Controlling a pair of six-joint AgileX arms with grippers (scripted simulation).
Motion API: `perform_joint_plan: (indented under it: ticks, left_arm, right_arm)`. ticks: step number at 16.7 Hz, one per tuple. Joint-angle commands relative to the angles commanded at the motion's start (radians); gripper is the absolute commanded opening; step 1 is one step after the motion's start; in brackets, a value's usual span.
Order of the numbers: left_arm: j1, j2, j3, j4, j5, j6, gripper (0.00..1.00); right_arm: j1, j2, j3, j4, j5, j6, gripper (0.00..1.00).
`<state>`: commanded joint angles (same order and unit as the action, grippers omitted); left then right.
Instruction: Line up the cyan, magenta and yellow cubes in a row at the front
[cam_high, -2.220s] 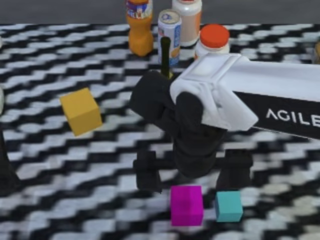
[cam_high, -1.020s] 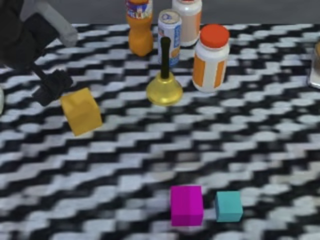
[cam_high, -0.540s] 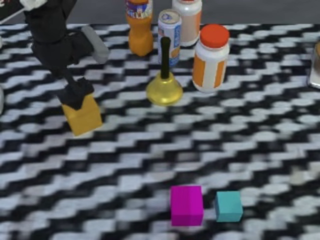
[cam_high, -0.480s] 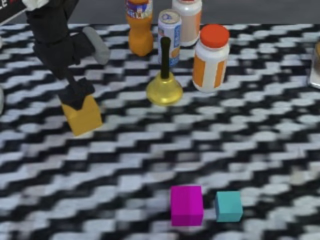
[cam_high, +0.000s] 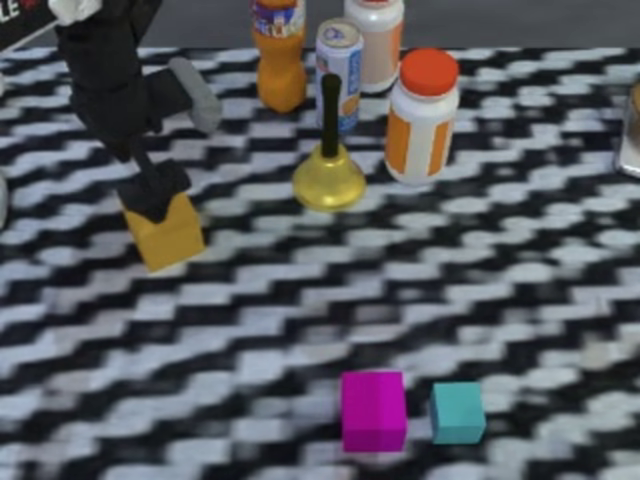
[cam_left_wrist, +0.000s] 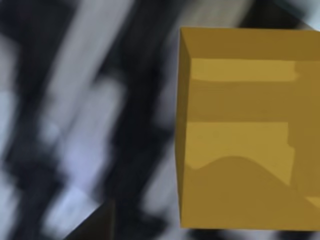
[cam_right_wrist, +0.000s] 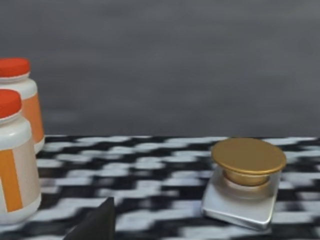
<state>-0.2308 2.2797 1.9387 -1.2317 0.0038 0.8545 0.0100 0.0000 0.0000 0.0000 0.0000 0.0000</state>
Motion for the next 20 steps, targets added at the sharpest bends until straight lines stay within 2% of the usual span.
perform_joint_plan:
  ticks: [7, 12, 20]
  left_arm:
    - [-0.002, 0.078, -0.176, 0.262, 0.001, 0.001, 1.0]
    - [-0.002, 0.088, -0.192, 0.282, 0.001, 0.002, 1.0]
    - [-0.002, 0.088, -0.192, 0.282, 0.001, 0.002, 0.4]
  right_arm:
    - [0.0, 0.0, 0.0, 0.0, 0.0, 0.0, 1.0]
    - [0.0, 0.0, 0.0, 0.0, 0.0, 0.0, 1.0]
    - [0.0, 0.0, 0.0, 0.0, 0.0, 0.0, 1.0]
